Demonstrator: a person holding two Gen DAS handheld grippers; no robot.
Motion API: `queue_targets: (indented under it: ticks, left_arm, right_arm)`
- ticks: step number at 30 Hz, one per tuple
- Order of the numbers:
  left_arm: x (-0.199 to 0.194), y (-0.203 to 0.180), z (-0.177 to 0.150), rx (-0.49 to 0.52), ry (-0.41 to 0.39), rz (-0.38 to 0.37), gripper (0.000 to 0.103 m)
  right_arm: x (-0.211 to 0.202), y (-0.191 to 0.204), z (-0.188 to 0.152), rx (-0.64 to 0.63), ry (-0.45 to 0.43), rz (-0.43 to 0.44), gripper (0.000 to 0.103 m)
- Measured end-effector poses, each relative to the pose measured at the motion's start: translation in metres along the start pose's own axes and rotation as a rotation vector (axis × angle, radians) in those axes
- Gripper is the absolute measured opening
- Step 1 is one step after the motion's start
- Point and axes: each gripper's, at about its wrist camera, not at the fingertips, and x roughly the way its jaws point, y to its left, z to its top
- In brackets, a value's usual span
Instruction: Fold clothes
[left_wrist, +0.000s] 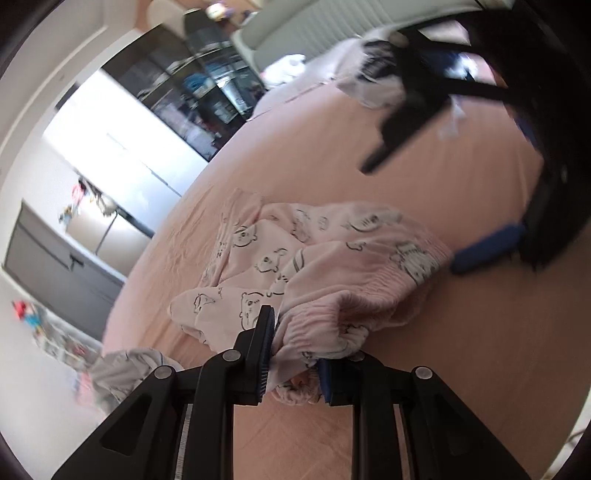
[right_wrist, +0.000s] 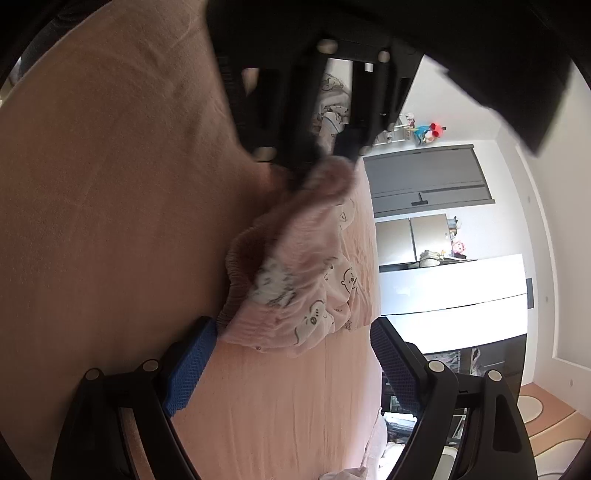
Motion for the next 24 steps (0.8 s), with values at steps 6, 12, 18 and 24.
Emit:
queue_targets:
  ticks: [6, 12, 18, 24]
  left_arm:
    - [0.009, 0.016, 0.007, -0.089, 0.015, -0.05, 0.019]
    - [0.01, 0.051, 0.01, -0.274, 0.003, -0.109, 0.019]
    - [0.012, 0.06, 0.004, -0.307, 0.017, -0.128, 0.019]
    - [0.017, 0.064, 0.001, -0.327, 0.038, -0.14, 0.019]
  right_arm:
    - [-0.002, 0.001, -0.002, -0.014, -0.029, 0.036, 0.086]
    - [-0.009, 0.011, -0.003, -0.056, -0.061, 0.035, 0.088]
    - [0.005, 0.002, 0.0, -0.028, -0.042, 0.044, 0.088]
    - [0.017, 0.006, 0.004, -0.026, 0.011, -0.011, 0.017]
